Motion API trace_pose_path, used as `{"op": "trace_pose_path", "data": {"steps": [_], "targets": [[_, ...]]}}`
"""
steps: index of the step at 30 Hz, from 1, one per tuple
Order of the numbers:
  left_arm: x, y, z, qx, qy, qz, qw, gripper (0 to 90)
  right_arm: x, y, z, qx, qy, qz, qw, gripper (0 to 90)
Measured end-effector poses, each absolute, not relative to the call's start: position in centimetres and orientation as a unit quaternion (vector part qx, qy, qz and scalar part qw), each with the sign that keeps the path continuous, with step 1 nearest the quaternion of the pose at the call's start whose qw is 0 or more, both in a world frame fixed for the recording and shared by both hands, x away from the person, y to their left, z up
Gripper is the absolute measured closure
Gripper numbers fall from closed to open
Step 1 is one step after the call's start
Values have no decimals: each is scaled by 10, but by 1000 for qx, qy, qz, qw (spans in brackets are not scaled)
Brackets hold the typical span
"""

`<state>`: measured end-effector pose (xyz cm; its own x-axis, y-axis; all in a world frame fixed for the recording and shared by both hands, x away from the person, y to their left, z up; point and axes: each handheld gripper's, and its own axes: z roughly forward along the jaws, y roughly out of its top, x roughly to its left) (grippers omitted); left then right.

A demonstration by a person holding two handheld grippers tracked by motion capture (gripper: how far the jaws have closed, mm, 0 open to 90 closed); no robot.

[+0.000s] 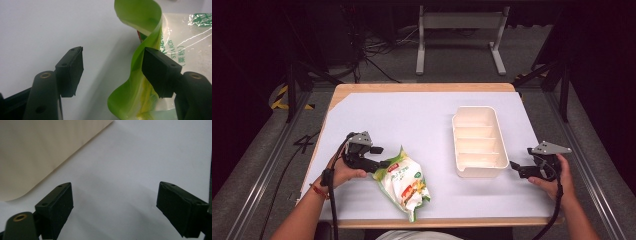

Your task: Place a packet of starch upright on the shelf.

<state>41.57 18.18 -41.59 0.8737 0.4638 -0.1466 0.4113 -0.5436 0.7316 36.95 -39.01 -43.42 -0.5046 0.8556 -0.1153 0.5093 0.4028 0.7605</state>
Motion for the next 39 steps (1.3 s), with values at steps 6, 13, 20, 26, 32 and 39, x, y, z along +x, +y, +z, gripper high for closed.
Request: {"op": "trace_pose_path", "data": {"steps": [6, 13, 20, 26, 32, 39], "targets": [[411, 184, -408, 875, 240, 34, 419, 302, 370, -390, -435, 429, 799, 337, 252, 136], [407, 164, -420, 897, 216, 12, 385, 295, 371, -387, -436, 425, 805, 331, 248, 135], [413, 149, -430, 904, 204, -35, 373, 530, 372, -383, -441, 417, 817, 320, 237, 135], [411, 144, -434, 905, 204, -33, 372, 784, 372, -383, -441, 417, 817, 320, 236, 134], [403, 142, -426, 904, 201, 3, 377, 889, 372, -383, -440, 418, 817, 320, 236, 134], [400, 141, -405, 897, 200, 29, 392, 891, 372, -384, -440, 420, 816, 318, 236, 134]]}}
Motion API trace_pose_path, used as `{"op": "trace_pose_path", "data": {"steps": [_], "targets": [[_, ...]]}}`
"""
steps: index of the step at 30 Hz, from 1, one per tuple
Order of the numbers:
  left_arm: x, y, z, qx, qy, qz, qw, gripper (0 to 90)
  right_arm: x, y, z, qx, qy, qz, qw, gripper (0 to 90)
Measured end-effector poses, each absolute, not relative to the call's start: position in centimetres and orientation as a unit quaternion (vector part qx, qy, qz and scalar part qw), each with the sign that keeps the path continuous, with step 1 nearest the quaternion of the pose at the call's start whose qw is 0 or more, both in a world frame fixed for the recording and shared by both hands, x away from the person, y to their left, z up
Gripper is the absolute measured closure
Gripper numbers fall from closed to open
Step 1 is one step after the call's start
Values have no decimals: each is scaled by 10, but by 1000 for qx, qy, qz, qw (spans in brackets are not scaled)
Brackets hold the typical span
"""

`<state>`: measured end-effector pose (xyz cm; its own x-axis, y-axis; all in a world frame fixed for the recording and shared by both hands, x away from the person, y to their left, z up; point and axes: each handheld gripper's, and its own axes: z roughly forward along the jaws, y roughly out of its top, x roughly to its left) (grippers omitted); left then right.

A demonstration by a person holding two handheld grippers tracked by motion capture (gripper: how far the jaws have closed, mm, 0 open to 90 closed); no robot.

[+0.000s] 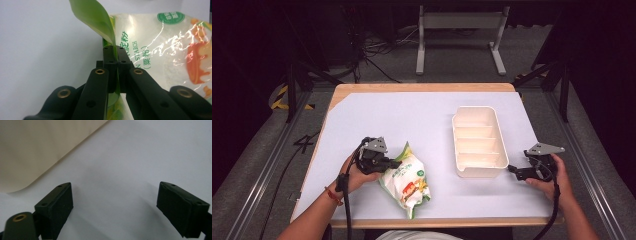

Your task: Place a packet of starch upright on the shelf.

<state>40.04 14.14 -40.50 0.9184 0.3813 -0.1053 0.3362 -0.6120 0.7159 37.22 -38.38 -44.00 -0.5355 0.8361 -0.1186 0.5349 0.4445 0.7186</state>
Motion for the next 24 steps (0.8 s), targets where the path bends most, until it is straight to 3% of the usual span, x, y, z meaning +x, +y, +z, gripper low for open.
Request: {"op": "trace_pose_path", "data": {"steps": [12, 24], "targets": [[400, 138, -364, 883, 178, 109, 421, 894, 372, -384, -439, 418, 817, 320, 236, 134], [399, 126, -329, 876, 130, 147, 440, 895, 371, -387, -437, 423, 812, 326, 236, 135]]}}
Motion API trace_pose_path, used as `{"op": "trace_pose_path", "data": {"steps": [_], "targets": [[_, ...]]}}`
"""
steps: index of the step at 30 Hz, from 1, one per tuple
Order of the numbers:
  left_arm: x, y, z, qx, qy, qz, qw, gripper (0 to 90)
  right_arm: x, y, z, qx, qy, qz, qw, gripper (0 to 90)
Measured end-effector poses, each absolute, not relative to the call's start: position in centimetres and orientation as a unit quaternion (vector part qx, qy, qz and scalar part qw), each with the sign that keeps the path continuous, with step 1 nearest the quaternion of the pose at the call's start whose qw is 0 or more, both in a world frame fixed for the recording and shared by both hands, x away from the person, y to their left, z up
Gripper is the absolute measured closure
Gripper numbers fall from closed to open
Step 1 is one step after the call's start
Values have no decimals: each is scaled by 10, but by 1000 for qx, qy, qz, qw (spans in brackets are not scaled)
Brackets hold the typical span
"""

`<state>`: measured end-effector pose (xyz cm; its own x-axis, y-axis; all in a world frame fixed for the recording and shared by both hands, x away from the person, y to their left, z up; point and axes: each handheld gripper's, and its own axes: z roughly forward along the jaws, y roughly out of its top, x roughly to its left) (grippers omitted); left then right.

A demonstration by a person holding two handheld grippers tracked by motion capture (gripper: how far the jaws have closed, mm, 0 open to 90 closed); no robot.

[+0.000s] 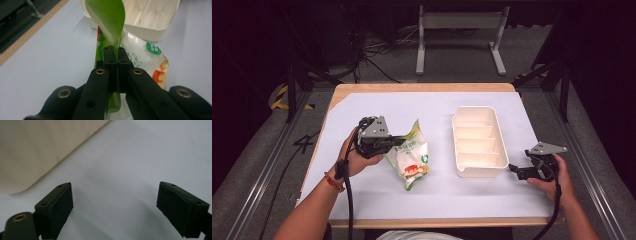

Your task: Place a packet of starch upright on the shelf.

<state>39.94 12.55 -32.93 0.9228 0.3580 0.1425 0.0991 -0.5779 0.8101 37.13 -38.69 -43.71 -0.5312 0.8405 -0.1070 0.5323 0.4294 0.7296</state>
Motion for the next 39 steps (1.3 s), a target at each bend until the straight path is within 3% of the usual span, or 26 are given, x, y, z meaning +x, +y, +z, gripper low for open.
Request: {"op": "trace_pose_path", "data": {"steps": [15, 39], "targets": [[435, 90, -293, 869, 121, 180, 445, 894, 370, -390, -435, 432, 803, 336, 235, 137], [472, 12, -271, 866, 65, 207, 451, 894, 371, -392, -436, 435, 803, 336, 230, 142]]}}
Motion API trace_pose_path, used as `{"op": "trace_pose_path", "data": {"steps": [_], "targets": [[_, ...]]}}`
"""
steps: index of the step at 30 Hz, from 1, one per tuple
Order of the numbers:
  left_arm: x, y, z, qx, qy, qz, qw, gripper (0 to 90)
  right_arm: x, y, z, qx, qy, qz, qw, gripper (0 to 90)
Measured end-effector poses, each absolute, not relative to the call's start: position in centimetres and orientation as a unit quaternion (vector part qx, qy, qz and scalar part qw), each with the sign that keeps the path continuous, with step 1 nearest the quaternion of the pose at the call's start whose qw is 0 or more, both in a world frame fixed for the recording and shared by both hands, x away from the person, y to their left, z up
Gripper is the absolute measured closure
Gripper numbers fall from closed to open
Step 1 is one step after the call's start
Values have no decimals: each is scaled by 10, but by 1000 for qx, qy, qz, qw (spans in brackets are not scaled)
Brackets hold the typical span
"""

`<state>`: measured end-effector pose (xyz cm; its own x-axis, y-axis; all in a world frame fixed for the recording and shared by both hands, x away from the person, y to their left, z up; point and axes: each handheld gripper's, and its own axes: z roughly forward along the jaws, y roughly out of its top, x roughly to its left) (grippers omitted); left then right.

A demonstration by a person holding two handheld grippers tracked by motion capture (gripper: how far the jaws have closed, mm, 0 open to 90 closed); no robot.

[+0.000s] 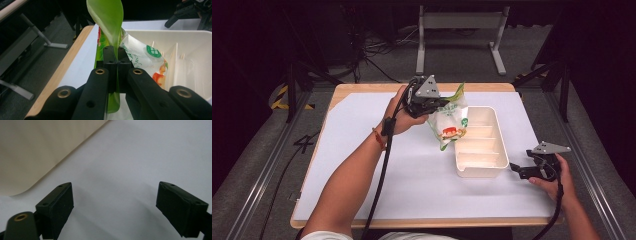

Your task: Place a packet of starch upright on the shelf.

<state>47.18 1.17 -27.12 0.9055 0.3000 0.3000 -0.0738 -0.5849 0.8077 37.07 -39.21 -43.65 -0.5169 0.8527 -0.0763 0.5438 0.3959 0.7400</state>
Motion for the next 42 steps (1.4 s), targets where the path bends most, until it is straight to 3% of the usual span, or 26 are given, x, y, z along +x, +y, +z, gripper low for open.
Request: {"op": "trace_pose_path", "data": {"steps": [8, 20, 42], "targets": [[483, -12, -263, 862, 51, 221, 453, 894, 371, -393, -436, 432, 804, 338, 228, 141], [506, -51, -283, 861, 49, 231, 450, 894, 371, -394, -438, 430, 805, 348, 215, 141], [521, -77, -281, 850, 53, 250, 460, 892, 373, -392, -441, 426, 811, 343, 206, 140]]}}
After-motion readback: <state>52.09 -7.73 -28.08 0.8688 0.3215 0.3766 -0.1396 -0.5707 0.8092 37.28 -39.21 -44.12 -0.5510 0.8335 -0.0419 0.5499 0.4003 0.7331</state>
